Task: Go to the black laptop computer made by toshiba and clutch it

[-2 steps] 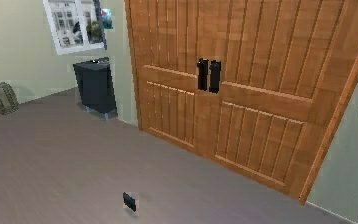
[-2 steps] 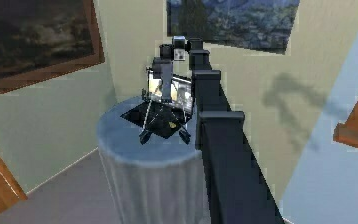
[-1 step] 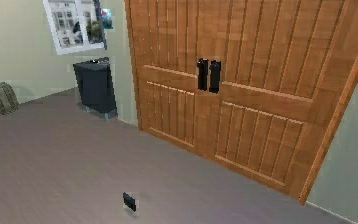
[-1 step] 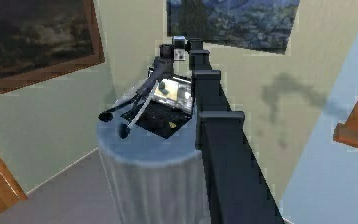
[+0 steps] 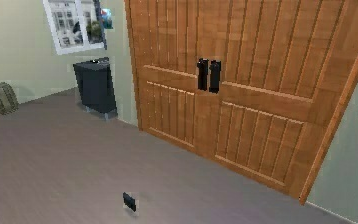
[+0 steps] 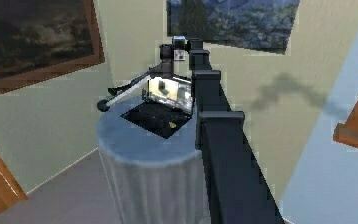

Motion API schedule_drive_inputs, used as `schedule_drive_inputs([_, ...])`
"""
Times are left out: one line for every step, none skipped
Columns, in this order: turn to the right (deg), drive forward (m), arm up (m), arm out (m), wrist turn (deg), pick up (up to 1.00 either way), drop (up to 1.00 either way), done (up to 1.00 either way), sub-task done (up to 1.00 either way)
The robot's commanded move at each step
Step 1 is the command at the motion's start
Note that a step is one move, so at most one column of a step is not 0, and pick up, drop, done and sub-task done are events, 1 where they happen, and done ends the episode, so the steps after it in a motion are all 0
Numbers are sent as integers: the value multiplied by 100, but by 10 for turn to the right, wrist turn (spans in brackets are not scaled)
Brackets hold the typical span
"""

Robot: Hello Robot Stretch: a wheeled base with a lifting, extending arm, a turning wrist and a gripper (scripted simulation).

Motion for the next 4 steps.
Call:
schedule_drive_inputs([0,0,0,0,450,0,0,0,0])
schedule_drive_inputs([0,0,0,0,360,0,0,0,0])
schedule_drive_inputs([0,0,-30,0,0,0,0,0,0])
schedule_drive_inputs([0,0,0,0,0,100,0,0,0])
